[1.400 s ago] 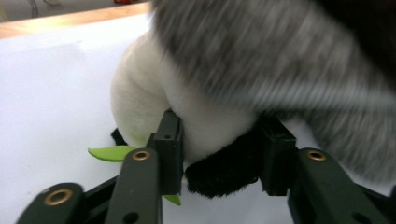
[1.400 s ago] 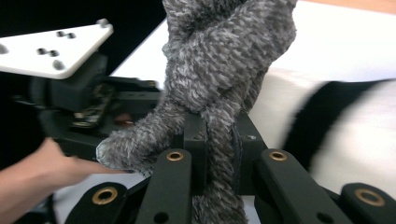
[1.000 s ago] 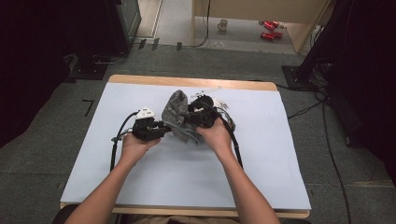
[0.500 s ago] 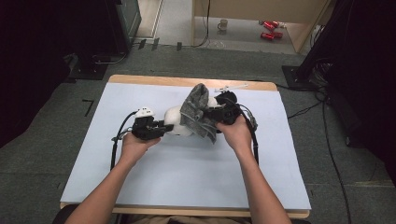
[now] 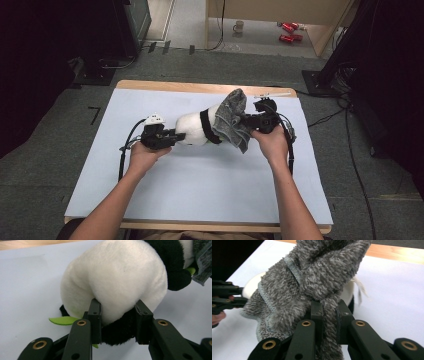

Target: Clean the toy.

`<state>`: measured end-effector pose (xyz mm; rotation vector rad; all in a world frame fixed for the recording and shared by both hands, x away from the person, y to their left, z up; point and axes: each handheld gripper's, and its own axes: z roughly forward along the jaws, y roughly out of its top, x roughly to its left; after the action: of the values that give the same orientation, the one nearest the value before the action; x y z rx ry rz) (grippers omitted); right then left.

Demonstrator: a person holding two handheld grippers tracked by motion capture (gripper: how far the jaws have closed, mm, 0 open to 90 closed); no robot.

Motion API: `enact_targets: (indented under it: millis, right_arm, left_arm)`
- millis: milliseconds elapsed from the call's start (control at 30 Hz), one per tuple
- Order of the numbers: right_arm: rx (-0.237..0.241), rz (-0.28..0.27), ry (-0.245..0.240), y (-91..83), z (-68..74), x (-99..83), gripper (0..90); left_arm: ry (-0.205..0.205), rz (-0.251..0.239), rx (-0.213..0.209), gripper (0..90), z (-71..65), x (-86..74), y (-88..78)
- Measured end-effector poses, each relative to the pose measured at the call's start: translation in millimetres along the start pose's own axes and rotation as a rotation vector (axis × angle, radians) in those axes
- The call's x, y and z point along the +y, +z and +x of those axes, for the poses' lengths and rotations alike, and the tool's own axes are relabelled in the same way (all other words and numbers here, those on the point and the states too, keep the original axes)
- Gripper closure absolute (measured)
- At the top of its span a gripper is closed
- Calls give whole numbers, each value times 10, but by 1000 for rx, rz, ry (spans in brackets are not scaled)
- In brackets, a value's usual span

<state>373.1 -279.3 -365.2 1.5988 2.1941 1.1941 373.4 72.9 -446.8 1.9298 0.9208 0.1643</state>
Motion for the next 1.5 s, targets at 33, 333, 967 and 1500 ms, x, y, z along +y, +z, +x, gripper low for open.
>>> enact_targets:
  millis: [33,333,967,1500]
  right_arm:
    - [-7,2,3,-1,-19,-6,807]
    - [-105,13,34,-77,-234,-41,808]
    - [219,-56,-48,-86,576,252,807]
    - [294,64,-136,650,1263,155,807]
  left_arm:
    - [-2,1,-1,657,3,-1,-1]
    - [-1,0,-9,653,11,-7,-1]
    - [-3,-3,-7,653,-6,-2,-3]
    - [-15,-12,-9,656,-12,15,-37]
